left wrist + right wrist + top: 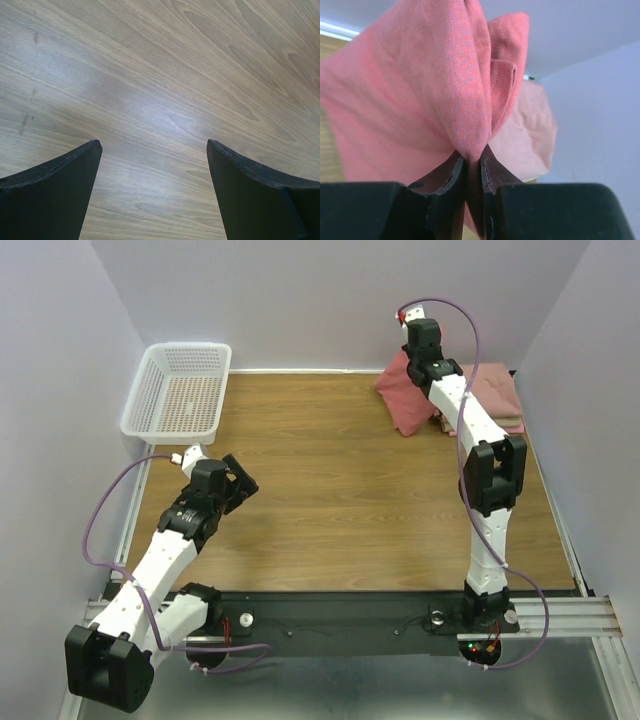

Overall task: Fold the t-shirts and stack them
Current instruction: Neatly place the folded tshirt to the corner

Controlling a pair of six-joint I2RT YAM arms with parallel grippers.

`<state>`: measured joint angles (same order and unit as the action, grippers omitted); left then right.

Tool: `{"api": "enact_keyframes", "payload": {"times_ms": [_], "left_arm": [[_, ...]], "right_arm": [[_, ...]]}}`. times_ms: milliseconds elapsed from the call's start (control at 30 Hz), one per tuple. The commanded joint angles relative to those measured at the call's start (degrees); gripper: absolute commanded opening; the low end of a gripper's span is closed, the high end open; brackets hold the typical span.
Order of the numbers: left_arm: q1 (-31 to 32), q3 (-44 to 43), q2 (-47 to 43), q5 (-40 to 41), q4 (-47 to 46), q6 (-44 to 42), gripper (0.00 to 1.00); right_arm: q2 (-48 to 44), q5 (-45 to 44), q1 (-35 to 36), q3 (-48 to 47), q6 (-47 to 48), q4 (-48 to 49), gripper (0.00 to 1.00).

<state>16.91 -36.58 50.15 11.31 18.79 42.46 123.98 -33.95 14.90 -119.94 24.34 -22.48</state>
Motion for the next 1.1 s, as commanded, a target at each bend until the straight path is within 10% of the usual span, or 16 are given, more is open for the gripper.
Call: {"api": "enact_keyframes", "payload": {"times_ms": [0, 1067], "left_arm": [[0.0, -2.9, 0.2, 1.5, -0.4, -1.1, 0.98], [0.0, -2.8, 3.5, 0.8, -0.8, -1.3, 0.98]], "right_arm": [[-2.7, -3.3, -1.4, -3.8, 3.0, 2.7, 0.0], [-2.3, -2.2, -11.1, -10.8, -3.1, 2.7, 0.0]]}}
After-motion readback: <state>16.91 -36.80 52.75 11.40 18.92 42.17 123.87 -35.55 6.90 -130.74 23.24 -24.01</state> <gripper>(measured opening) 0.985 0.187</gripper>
